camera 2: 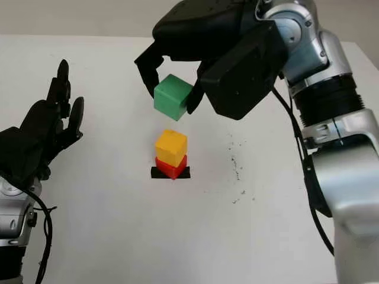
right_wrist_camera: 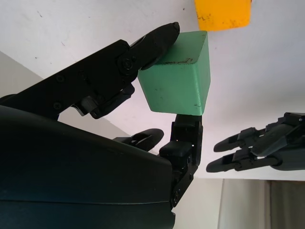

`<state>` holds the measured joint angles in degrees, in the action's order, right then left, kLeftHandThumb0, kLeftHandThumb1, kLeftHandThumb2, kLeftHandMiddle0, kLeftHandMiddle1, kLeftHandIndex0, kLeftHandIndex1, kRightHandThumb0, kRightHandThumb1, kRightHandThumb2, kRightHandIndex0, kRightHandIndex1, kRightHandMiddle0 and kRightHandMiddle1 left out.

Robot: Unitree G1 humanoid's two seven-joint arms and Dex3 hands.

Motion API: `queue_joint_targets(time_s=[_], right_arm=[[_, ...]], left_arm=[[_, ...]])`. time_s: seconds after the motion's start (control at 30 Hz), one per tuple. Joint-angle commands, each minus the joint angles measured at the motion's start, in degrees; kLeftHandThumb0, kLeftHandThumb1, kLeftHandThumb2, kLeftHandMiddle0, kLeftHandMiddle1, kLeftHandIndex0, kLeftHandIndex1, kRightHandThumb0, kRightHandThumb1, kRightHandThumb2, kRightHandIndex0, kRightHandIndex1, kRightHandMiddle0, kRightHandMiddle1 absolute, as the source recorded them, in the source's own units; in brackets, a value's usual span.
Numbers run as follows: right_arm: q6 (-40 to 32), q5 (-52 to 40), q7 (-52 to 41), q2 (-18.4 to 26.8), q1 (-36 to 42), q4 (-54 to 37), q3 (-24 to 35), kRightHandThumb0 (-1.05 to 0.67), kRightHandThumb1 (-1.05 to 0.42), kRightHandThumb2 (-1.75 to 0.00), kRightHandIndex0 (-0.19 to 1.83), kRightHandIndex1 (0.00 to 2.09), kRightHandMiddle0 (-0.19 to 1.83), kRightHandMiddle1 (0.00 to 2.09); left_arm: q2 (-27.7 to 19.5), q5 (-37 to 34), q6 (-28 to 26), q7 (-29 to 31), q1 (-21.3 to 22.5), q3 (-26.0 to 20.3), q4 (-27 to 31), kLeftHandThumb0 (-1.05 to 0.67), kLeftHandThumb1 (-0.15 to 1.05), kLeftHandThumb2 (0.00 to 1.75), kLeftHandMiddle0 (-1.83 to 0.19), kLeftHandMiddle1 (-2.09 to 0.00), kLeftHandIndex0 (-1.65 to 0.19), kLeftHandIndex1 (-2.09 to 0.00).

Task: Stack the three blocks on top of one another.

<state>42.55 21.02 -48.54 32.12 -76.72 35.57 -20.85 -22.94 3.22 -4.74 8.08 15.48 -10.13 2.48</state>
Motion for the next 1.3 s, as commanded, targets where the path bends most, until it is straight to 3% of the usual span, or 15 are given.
queue_joint_targets(time_s=[0.0, 0.33, 0.73, 1.27], right_arm=[[0.3, -0.5, -1.1, 0.0, -1.8, 0.5, -0.2, -0.47, -0.87, -0.06, 0.44, 0.00, 0.55, 1.30], [1.4, -3.2, -6.0, -0.4, -0.5, 0.7, -1.1, -0.43, -0.91, -0.06, 0.38, 0.02, 0.48, 1.39], [-4.5, -7.8, -13.1, -1.1, 0.6, 1.0, -0.8, -0.48, -0.90, -0.05, 0.36, 0.03, 0.49, 1.45], [-4.0, -5.4, -10.8, -2.0, 2.3, 0.9, -1.4, -0.48, -0.92, -0.06, 0.35, 0.03, 0.45, 1.48]], left_arm=[[0.2, -0.1, 0.4, -0.4, 0.5, -0.1, 0.0, -0.87, 1.05, 0.72, 0.19, 0.00, 0.19, 0.00], [-0.3, 0.7, 0.5, -0.3, 0.4, 0.1, 0.1, -0.83, 1.05, 0.73, 0.19, 0.00, 0.19, 0.00], [0.4, 0.8, 1.7, -0.3, 0.0, 0.5, -0.7, -0.87, 1.05, 0.73, 0.19, 0.00, 0.19, 0.00], [0.6, 0.2, 1.8, -0.1, -0.8, 0.2, -0.1, -0.86, 1.05, 0.72, 0.19, 0.00, 0.19, 0.00]])
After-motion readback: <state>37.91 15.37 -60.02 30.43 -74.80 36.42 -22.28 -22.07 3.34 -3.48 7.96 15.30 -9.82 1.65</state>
